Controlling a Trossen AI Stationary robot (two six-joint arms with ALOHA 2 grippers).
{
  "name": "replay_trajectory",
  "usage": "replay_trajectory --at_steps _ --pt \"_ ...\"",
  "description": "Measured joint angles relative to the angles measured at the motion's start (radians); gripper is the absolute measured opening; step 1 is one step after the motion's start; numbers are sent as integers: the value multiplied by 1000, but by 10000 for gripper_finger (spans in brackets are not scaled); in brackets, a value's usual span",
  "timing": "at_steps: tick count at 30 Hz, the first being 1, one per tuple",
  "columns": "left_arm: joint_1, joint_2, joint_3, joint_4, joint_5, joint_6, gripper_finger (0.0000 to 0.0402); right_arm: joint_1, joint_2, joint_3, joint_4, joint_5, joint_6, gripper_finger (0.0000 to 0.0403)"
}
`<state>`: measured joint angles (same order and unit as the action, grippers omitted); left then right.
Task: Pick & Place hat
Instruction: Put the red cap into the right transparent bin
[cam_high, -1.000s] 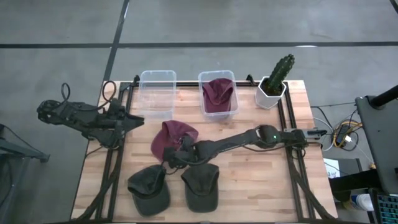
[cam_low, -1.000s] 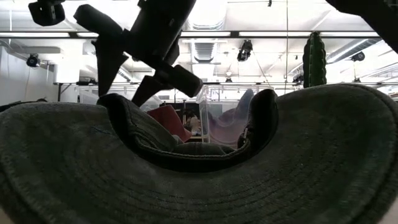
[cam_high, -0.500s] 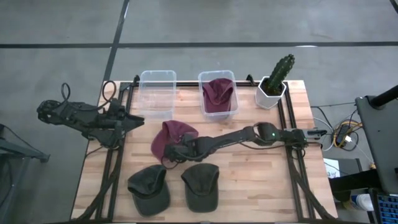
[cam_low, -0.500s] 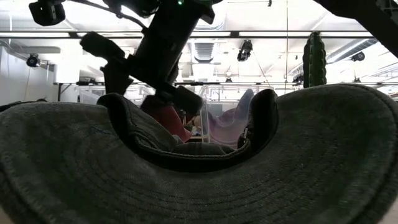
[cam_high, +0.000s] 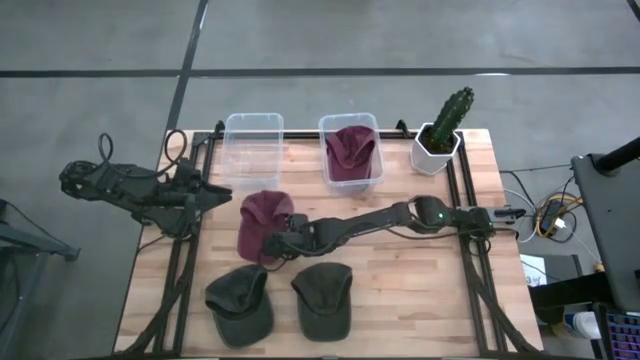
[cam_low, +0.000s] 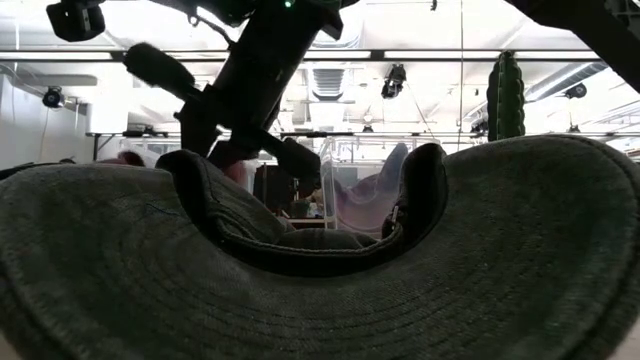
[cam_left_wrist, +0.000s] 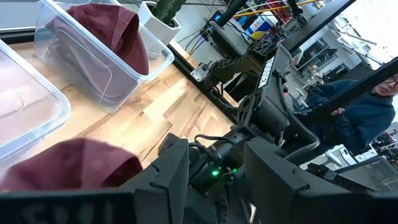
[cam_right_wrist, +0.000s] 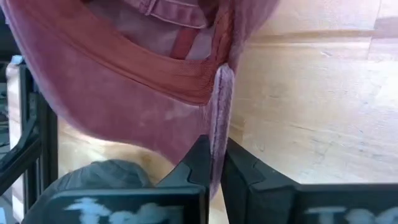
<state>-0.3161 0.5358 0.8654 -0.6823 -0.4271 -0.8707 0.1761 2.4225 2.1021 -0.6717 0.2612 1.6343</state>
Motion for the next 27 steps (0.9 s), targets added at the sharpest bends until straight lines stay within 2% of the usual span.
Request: replay_trajectory --at_steps 7,16,27 --pt "0 0 0 0 0 2 147 20 -61 16 -37 73 -25 11" --pt "0 0 17 14 0 10 147 24 -165 17 -40 138 -134 12" --pt "-1 -4 130 34 -1 149 147 30 -307 18 -107 296 -239 12"
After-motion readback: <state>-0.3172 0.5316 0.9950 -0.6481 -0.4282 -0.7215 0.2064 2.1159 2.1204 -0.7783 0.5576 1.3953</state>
